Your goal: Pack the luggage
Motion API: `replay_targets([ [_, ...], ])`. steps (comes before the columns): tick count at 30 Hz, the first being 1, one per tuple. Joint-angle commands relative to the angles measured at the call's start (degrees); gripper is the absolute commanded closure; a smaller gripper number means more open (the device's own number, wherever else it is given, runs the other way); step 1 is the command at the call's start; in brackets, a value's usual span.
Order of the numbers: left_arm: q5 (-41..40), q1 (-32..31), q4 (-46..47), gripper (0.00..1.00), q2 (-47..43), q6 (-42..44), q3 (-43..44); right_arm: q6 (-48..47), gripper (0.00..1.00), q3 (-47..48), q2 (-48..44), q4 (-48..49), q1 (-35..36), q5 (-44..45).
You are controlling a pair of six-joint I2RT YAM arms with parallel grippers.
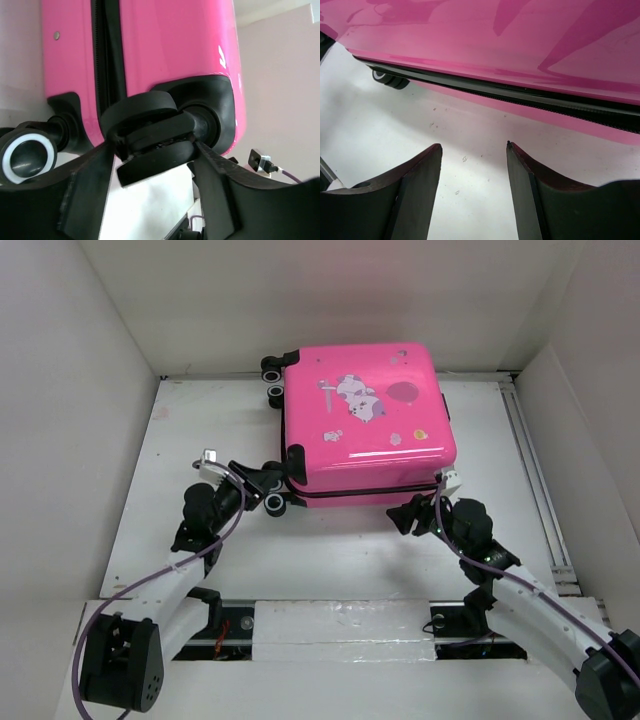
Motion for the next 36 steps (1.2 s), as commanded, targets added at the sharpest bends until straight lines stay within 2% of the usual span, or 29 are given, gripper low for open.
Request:
replay_targets([
  [1, -1.39, 0.11, 7.28, 0.44, 2.42, 0.44, -0.15, -0.68, 0.4, 1.85, -0.59, 2.93, -0.3, -1.18],
  [6, -0.77, 0.11, 13.87, 0.61, 5.68, -1.49, 0.55, -0.68, 0.4, 1.32, -1.12, 2.93, -0.3, -1.18],
  [7, -0.07, 0.11, 14.4, 0.71, 6.21, -2.02, 0.55, -0.68, 0.4, 1.32, -1.64, 2.93, -0.3, -1.18],
  [12, 0.72, 0.11, 14.94, 1.0, 5.6, -3.07, 0.55, -0.68, 0.4, 1.32, -2.17, 2.4, -0.3, -1.18],
  [14, -0.32, 0.11, 14.32, 1.0, 4.64, -3.08, 0.55, -0.68, 0.4, 1.85, -2.17, 1.88, -0.3, -1.18],
  [16, -2.08, 0.11, 13.71, 1.0, 3.57, -3.87, 0.55, -0.68, 0.35, 3.33, -2.17, 0.56, -0.3, -2.75],
  [20, -4.1, 1.16, 14.23, 1.0, 2.78, -5.8, 3.27, -2.35, 0.32, 6.85, -4.8, -5.68, -0.3, -2.76],
  [26, -8.32, 2.48, 13.18, 1.0, 4.89, -4.84, 9.69, -2.35, 0.31, 7.38, -8.76, -10.87, -0.3, 5.06],
  [29, -10.26, 2.48, 12.66, 1.0, 6.03, -4.84, 13.11, -1.65, 0.42, 7.38, -8.76, -10.87, -0.3, 7.95],
  [31, -10.26, 2.48, 10.29, 1.0, 6.91, -3.44, 17.15, -0.51, 0.59, 6.86, -8.76, -11.39, -0.3, 10.76],
  [33, -10.26, 2.48, 9.05, 1.0, 7.97, -2.38, 19.35, 0.02, 0.69, 6.16, -9.47, -11.4, -0.3, 14.72],
  [36, -9.73, 2.48, 9.05, 1.0, 9.28, -2.38, 20.51, 0.02, 0.7, 5.45, -10.17, -11.4, -0.82, 19.28],
])
